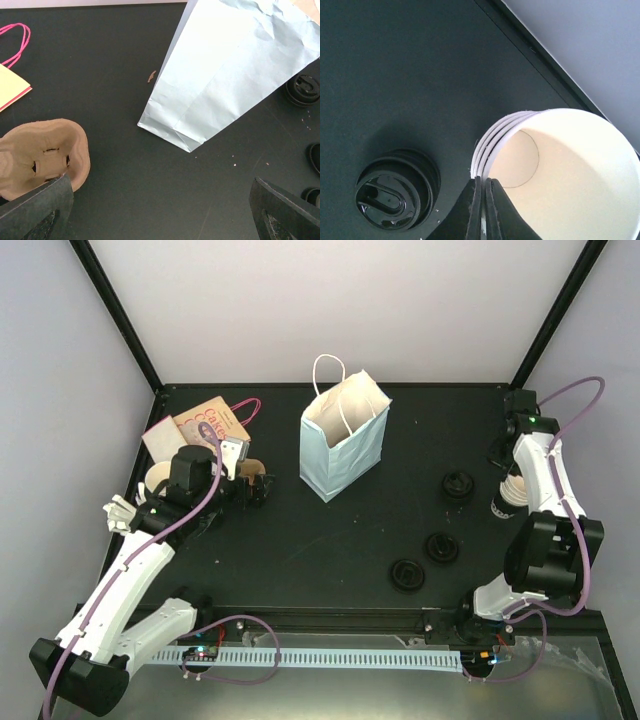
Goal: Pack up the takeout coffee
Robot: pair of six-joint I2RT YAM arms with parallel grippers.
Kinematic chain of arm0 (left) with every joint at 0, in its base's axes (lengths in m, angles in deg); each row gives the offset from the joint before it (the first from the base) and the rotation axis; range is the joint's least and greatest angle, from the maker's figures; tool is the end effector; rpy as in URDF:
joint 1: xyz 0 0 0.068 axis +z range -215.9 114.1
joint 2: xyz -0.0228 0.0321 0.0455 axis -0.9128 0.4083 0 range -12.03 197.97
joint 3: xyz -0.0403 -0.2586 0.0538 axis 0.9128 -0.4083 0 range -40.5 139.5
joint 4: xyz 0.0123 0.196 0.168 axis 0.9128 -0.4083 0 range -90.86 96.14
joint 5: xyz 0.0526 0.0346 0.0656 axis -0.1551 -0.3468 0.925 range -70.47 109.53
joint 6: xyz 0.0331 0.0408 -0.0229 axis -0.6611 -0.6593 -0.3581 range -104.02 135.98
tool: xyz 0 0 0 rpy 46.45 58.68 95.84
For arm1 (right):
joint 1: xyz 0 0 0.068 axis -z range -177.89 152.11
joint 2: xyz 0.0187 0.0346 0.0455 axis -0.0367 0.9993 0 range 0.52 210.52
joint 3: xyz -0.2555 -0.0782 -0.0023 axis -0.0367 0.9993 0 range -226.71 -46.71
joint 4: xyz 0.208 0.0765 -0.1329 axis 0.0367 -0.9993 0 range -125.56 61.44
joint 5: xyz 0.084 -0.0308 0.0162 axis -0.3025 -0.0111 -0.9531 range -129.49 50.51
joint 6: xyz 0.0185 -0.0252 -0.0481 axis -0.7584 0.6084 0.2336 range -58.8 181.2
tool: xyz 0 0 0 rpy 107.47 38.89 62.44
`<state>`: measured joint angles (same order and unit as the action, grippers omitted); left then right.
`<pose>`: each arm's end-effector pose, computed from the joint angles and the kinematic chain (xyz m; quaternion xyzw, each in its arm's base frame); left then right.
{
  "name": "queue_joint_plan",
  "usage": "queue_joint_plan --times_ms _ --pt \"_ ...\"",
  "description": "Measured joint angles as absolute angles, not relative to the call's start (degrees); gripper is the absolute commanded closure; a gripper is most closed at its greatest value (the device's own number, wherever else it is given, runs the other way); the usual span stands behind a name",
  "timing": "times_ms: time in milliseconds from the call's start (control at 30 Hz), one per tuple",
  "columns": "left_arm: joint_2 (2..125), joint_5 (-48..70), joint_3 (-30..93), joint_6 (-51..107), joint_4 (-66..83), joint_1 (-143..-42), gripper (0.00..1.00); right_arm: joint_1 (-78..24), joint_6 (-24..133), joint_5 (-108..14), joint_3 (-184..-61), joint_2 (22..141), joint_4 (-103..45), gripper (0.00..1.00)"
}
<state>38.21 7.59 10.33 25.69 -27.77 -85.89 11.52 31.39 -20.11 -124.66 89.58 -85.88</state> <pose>0.1767 -0.0732 0.3120 0.1276 0.8674 -0.2095 0.4329 0.2995 -0.0633 0.2795 0.3547 0.9016 -0.1300 0.2109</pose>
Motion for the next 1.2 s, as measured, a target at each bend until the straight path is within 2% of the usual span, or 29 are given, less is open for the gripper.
queue_joint_plan --times_ms 567,1200 --pt "38.21 7.61 9.95 25.69 -27.59 -85.89 0.01 11.12 30.78 -19.89 -128.72 88.64 -92.40 0.99" --pt "38.21 7.74 9.91 25.67 -27.64 -85.89 0.01 7.73 27.79 -14.08 -133.62 90.56 -97.86 0.99"
